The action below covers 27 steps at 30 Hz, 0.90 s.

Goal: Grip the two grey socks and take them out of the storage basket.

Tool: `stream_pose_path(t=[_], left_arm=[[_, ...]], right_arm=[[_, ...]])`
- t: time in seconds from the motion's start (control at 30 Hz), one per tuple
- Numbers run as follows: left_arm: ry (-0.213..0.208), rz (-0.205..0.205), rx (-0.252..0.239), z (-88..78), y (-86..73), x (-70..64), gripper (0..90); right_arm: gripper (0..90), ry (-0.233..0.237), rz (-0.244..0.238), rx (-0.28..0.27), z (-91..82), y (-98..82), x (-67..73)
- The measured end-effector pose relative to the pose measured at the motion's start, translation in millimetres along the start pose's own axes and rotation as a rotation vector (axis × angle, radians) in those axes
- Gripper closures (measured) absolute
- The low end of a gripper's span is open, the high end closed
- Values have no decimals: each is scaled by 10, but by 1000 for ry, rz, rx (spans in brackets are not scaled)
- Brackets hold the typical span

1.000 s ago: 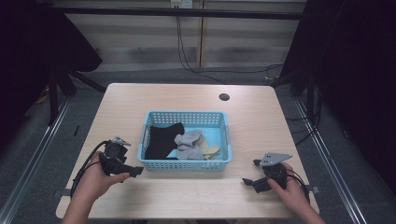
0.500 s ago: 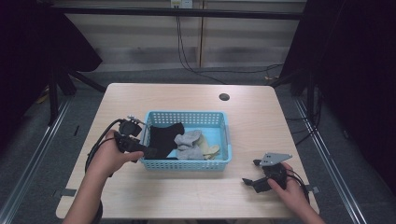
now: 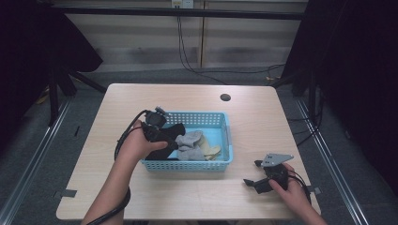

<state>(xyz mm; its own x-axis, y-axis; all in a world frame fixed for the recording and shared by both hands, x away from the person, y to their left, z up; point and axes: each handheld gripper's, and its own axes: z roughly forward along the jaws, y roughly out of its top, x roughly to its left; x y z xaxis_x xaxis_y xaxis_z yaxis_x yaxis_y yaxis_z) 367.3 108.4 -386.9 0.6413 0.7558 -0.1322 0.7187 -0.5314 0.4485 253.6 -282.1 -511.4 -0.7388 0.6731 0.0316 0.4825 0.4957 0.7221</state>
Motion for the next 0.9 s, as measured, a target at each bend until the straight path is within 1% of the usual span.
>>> stream_pose_path(t=[0.03, 0.07, 0.1, 0.13, 0.2, 0.23, 0.3, 0.37, 0.43, 0.47, 0.57, 0.6, 0.67, 0.7, 0.73, 0.8, 0.87, 0.9], left_arm=[[2, 9, 6, 30, 30, -8, 253], [0, 7, 14, 73, 61, -28, 261], [-2, 17, 18, 98, 81, -32, 265], [-4, 6, 17, 137, 104, -52, 265], [-9, 15, 34, 214, 155, -96, 266], [-11, 12, 35, 242, 171, -116, 265], [-18, 22, 46, 302, 210, -162, 266], [-17, 27, 65, 389, 256, -228, 265], [-2, 36, 87, 462, 300, -278, 267], [2, 37, 88, 485, 314, -291, 271], [7, 27, 89, 558, 367, -328, 283], [8, 35, 97, 585, 388, -333, 286], [5, 13, 87, 631, 401, -348, 293], [6, 10, 88, 655, 406, -345, 297], [10, 18, 92, 679, 410, -341, 305], [13, 3, 93, 732, 406, -332, 328], [13, 7, 97, 746, 406, -321, 421], [11, 6, 99, 753, 407, -316, 452]], right_arm=[[118, 0, 1, 0, 0, 0, 0], [118, 0, 2, 1, 0, 0, 2], [117, 0, 0, 1, 0, 0, 0], [117, 0, 0, 0, 0, 0, 0], [117, 0, 2, 1, 0, 0, 1], [117, 1, 2, 0, 0, 0, 1], [117, 1, 0, 0, 0, 0, 0], [117, 1, 0, 0, 0, 0, 0], [117, 1, 2, 0, 0, 0, 1], [117, 0, 2, 1, 0, 0, 1], [117, 0, 2, 1, 0, 0, 1], [117, 0, 0, 1, 0, 0, 0], [118, 0, 2, 1, 0, 0, 1], [117, 0, 1, 1, 0, 0, 1], [117, 0, 2, 1, 0, 0, 1], [118, 0, 0, 1, 0, 0, 0], [118, 1, 0, 1, 0, 0, -1], [118, 1, 0, 1, -1, 0, -1]])
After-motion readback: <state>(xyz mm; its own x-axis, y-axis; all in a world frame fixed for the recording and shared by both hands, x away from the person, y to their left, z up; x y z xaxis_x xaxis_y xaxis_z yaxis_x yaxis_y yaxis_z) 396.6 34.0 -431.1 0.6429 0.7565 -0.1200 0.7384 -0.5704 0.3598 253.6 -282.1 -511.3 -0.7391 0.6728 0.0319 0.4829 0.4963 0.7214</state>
